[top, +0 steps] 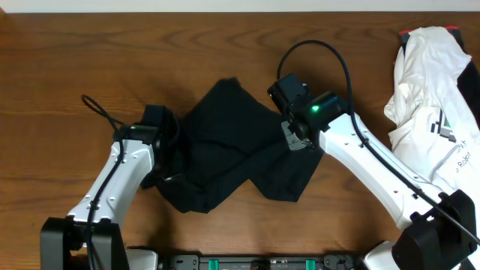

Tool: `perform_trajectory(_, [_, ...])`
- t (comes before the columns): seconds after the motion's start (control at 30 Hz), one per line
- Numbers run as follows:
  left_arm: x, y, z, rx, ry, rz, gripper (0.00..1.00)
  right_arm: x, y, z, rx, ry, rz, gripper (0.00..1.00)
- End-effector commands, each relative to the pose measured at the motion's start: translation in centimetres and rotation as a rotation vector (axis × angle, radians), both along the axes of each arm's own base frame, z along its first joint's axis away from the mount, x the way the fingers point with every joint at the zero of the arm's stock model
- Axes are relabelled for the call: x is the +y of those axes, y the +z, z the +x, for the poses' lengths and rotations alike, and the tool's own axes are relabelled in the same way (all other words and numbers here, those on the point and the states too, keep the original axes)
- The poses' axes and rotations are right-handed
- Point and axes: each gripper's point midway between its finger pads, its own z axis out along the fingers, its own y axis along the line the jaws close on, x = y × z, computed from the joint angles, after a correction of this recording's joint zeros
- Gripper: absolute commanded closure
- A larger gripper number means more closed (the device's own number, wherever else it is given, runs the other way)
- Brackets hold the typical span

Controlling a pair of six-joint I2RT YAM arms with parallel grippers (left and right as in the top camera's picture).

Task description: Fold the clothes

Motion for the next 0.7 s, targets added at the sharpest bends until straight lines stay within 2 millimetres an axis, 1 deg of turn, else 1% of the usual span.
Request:
perform_trajectory(0.0, [2.2, 0.3, 0.7, -0.038, 0.014, 0.123, 0.35, -0.4, 0.9, 0.2, -0.035, -0.021, 0.001, 0.99])
perform_trajectory(0.17, [2.4, 0.3, 1.2, -0.060, 0.016, 0.135, 0.35, -0.4, 0.9, 0.2, -0.035, -0.021, 0.001, 0.99])
perform_trajectory(0.23, [2.4, 0.1, 1.0, -0.051, 0.015, 0.134, 0.38, -0.4, 0.9, 0.2, -0.036, -0.021, 0.001, 0.99])
perform_trajectory(0.3, [1.9, -0.4, 0.2, -0.028, 0.014, 0.104, 0.47, -0.4, 0.9, 0.2, -0.036, -0.021, 0.001, 0.99])
perform_trajectory(0.33, [1.6, -0.8, -0.3, -0.012, 0.013, 0.086, 0.54, -0.4, 0.9, 0.2, -0.036, -0.021, 0.001, 0.99])
perform_trajectory(0.4, [1.3, -1.4, -1.1, 0.014, 0.013, 0.065, 0.62, -0.4, 0.9, 0.2, -0.036, -0.021, 0.001, 0.99])
perform_trajectory(0.43, [1.3, -1.6, -1.4, 0.023, 0.017, 0.063, 0.68, -0.4, 0.9, 0.2, -0.036, -0.021, 0.001, 0.99])
perform_trajectory(0.5, [1.1, -1.6, -1.8, 0.038, 0.016, 0.051, 0.81, -0.5, 0.9, 0.3, -0.036, -0.022, 0.001, 0.99])
perform_trajectory(0.53, [0.9, -1.5, -1.9, 0.040, 0.017, 0.038, 0.94, -0.5, 0.9, 0.3, -0.036, -0.022, 0.001, 0.99])
perform_trajectory(0.6, [0.7, -1.1, -1.8, 0.041, 0.017, 0.028, 0.94, -0.5, 0.9, 0.3, -0.036, -0.022, 0.001, 0.99])
perform_trajectory(0.67, [0.7, 0.0, -1.5, 0.032, 0.016, 0.028, 0.94, -0.5, 0.9, 0.2, -0.036, -0.022, 0.000, 0.99])
